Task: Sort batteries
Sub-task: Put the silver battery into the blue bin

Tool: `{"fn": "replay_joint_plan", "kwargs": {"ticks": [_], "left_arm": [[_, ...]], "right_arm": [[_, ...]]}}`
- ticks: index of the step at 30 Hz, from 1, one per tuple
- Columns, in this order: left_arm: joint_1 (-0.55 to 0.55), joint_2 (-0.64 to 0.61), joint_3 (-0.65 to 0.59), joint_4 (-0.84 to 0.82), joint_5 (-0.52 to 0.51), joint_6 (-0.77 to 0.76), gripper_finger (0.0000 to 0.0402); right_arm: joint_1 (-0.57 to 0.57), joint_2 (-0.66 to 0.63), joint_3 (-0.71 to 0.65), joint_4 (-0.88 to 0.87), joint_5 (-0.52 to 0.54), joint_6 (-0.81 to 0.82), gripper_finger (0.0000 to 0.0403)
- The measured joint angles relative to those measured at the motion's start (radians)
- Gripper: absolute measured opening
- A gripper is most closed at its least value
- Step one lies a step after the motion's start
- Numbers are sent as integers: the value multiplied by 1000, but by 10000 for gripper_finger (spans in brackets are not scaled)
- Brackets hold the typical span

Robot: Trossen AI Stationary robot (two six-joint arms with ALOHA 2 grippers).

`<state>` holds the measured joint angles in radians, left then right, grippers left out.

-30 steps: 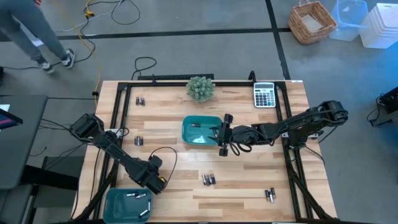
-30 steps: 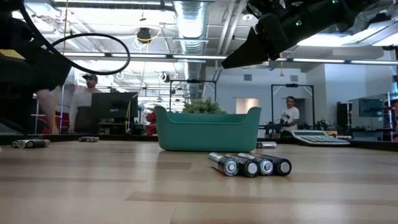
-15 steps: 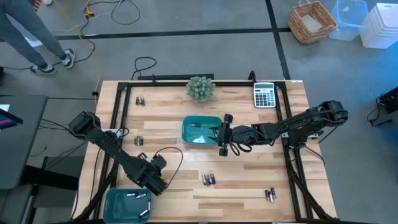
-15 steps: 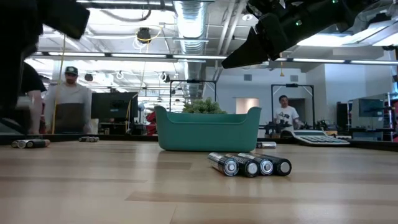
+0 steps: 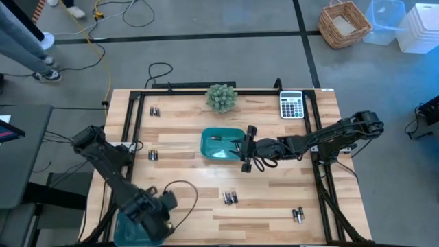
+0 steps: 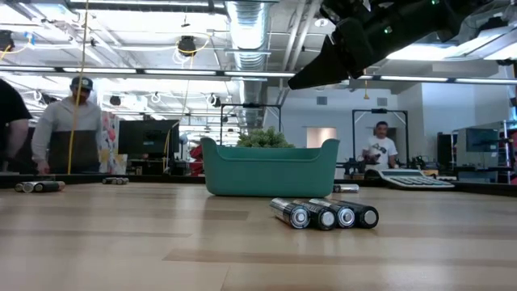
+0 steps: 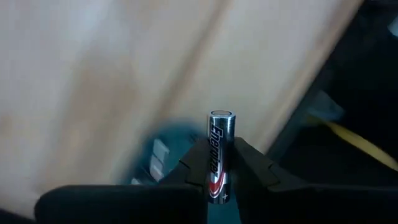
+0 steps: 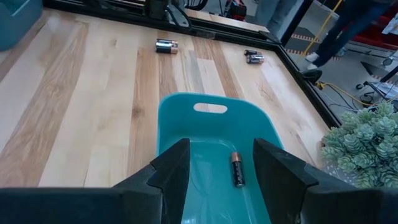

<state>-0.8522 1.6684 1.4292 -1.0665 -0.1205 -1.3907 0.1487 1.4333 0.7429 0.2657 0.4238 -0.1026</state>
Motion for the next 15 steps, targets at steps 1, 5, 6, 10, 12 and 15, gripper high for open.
{"fn": "replay_joint_plan", "kwargs": {"ticks": [1,5,6,10,12,15], "left_arm": [[-21,0,0,13,24,-46,36],[-94,1,-1,-1,55,-252,36],[-108,1,-8,-4,57,-304,36],[-147,2,-36,-1,70,-430,36],[-156,2,-50,0,68,-461,48],[-161,2,-70,-4,62,-475,101]], "right_arm": [[-1,0,0,-2,0,1,193],[-1,0,0,-4,0,1,193],[-1,0,0,-2,0,1,193],[-1,0,0,-1,0,1,193],[-1,0,0,-1,0,2,193],[-1,0,0,-1,0,4,193]]}}
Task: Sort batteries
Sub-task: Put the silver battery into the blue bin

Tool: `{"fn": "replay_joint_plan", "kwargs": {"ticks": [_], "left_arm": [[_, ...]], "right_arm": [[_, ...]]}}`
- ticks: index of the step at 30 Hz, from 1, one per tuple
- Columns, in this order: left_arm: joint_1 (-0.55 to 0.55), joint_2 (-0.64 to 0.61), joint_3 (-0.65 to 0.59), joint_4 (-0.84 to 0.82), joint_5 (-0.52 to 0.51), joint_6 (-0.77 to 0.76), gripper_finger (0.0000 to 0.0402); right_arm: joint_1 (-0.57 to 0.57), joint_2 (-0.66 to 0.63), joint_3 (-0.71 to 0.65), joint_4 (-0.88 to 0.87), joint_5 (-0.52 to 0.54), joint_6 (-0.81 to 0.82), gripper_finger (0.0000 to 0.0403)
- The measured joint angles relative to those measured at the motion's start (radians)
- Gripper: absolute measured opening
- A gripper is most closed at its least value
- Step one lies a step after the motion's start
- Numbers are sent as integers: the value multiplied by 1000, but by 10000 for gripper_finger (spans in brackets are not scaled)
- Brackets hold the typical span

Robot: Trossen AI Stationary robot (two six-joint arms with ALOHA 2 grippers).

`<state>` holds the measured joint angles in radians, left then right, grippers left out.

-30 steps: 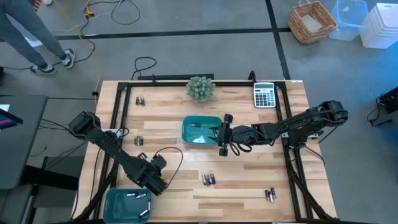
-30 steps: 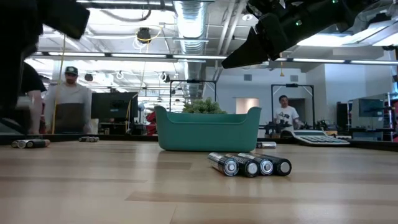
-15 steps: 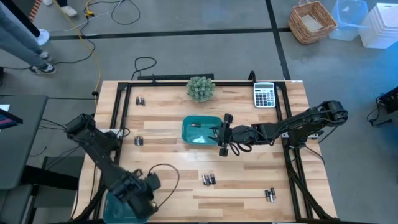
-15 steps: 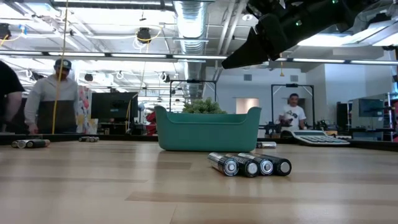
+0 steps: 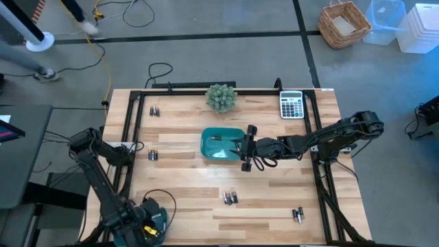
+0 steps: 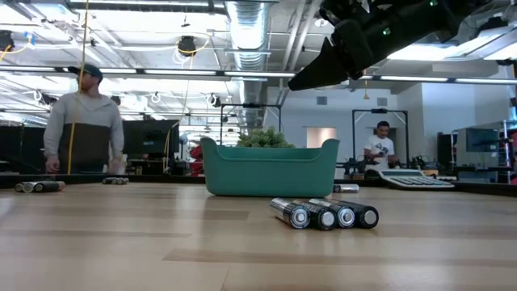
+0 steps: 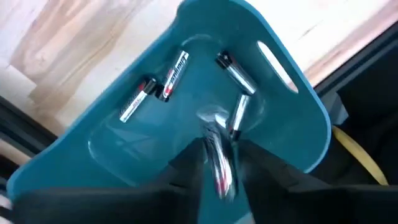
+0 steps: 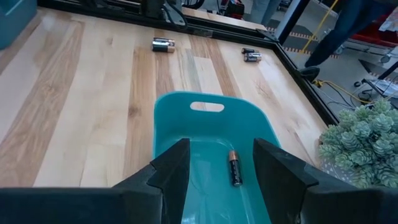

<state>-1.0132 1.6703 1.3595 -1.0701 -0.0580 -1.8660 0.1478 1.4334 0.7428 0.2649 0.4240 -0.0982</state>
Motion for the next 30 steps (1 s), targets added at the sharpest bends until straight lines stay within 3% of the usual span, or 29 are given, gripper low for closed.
{"fn": "replay_joint_plan", "kwargs": {"ticks": [6,13,17,22,26,30], "left_arm": [[7,0,-6,-54,-9,38,188],[46,0,-6,-181,-111,43,197],[86,0,-7,-228,-295,129,189],[158,0,-7,-262,-574,267,182],[241,0,-7,-261,-801,394,180],[356,0,-7,-255,-945,492,180]], "right_arm": [[0,0,0,0,0,0,193],[6,-1,0,2,0,-3,193],[26,-27,1,-7,3,-4,193],[74,-124,2,-72,82,-4,193],[123,-230,4,-235,182,45,193],[149,-304,4,-420,246,157,193]]}}
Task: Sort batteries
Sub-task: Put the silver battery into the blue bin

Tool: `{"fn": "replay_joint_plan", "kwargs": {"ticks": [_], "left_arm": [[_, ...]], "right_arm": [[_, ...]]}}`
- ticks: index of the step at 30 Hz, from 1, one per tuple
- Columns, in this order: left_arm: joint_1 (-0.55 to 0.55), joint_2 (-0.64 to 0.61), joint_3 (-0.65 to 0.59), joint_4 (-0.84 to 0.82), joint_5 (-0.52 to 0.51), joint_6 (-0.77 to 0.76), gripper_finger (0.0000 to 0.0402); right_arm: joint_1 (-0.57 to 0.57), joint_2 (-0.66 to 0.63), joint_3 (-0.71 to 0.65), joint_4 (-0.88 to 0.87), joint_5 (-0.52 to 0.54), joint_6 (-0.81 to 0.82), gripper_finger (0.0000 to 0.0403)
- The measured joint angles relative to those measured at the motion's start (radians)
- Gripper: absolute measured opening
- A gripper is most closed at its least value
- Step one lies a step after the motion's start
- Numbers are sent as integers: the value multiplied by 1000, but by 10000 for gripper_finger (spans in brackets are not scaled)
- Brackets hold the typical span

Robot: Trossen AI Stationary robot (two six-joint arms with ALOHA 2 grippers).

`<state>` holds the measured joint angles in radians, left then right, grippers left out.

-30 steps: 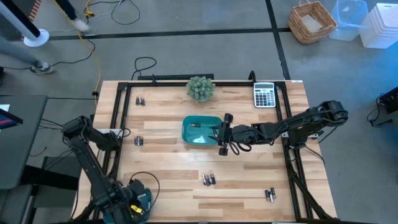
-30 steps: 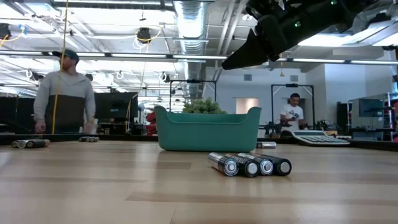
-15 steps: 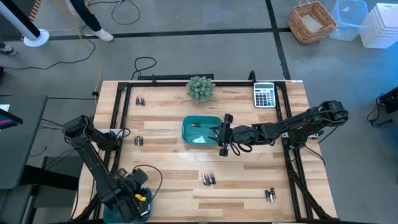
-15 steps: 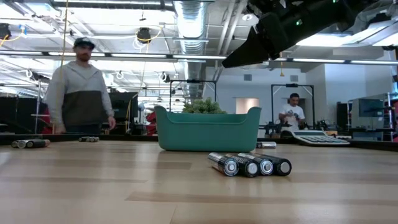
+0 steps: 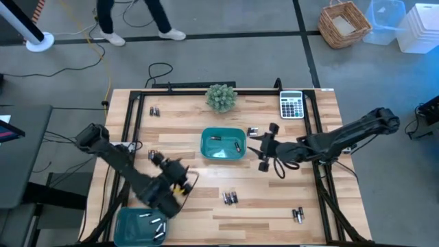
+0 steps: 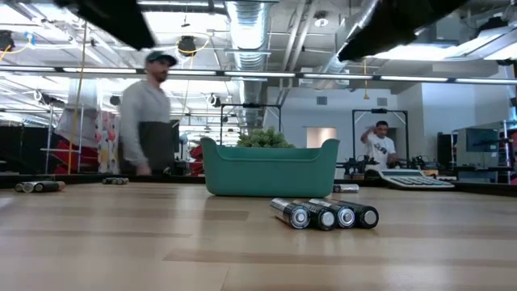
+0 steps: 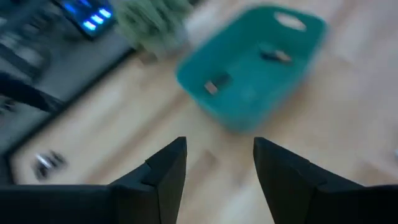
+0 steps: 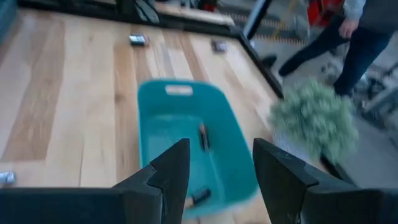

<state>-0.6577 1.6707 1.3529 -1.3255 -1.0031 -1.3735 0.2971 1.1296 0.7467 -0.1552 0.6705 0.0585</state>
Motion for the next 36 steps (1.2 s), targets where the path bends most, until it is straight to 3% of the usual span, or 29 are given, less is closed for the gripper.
{"fn": "replay_joint_plan", "kwargs": {"ticks": [4,7,10,16,23,31,36], "left_arm": [[110,-1,-10,93,-67,162,180],[178,-1,-48,226,-49,354,180],[249,-1,-102,394,6,527,179],[368,-25,-213,614,94,746,160],[475,-249,-423,880,201,931,122],[679,-564,-666,1076,321,1155,86],[809,-641,-761,1234,477,1236,75]], "right_arm": [[4,-12,0,-122,13,107,193],[-3,-5,-32,-156,47,150,193],[-36,-4,-109,-90,43,152,193],[-126,-4,-229,103,-116,112,193],[-249,-4,-230,189,-128,-15,193],[-435,-4,-230,272,-278,-59,193],[-534,3,-230,273,-358,-33,193]]}}
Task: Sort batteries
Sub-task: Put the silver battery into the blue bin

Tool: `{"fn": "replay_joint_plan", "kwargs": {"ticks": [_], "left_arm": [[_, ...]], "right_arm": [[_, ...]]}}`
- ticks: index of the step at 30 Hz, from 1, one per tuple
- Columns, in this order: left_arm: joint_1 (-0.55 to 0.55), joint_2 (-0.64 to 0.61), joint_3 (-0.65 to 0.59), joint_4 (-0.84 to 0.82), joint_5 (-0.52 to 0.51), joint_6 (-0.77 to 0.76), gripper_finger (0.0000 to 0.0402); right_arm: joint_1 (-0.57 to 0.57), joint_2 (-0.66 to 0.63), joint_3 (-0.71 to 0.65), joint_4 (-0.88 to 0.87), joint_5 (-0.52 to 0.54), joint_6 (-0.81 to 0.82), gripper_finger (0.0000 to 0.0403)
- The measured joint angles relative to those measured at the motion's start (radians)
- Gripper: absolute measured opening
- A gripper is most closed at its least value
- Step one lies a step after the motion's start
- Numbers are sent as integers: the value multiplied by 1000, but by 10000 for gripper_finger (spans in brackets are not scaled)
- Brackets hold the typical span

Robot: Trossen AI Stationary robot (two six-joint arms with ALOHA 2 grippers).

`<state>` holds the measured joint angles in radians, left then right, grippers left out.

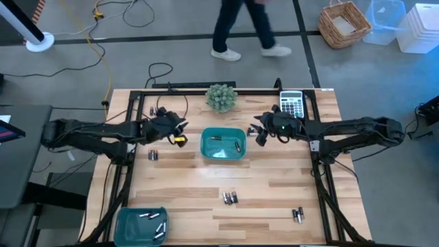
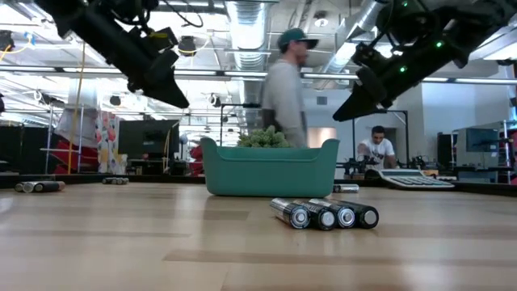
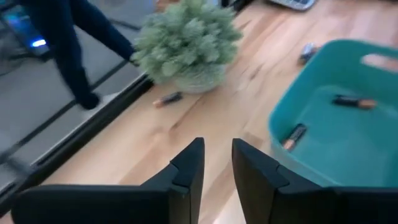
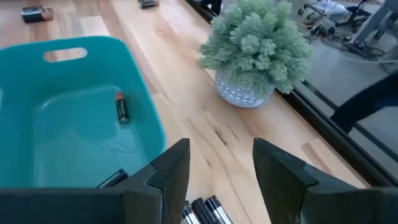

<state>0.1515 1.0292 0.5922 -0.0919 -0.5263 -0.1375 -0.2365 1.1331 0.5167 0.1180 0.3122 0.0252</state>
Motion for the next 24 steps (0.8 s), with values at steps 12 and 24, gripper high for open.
{"fn": "replay_joint_plan", "kwargs": {"ticks": [12,24], "left_arm": [[373,233,106,132,365,190,71],[639,585,610,-348,596,573,116]], "right_arm": [[-134,124,0,178,-23,-33,193],[-190,163,0,237,-26,-100,193]]}}
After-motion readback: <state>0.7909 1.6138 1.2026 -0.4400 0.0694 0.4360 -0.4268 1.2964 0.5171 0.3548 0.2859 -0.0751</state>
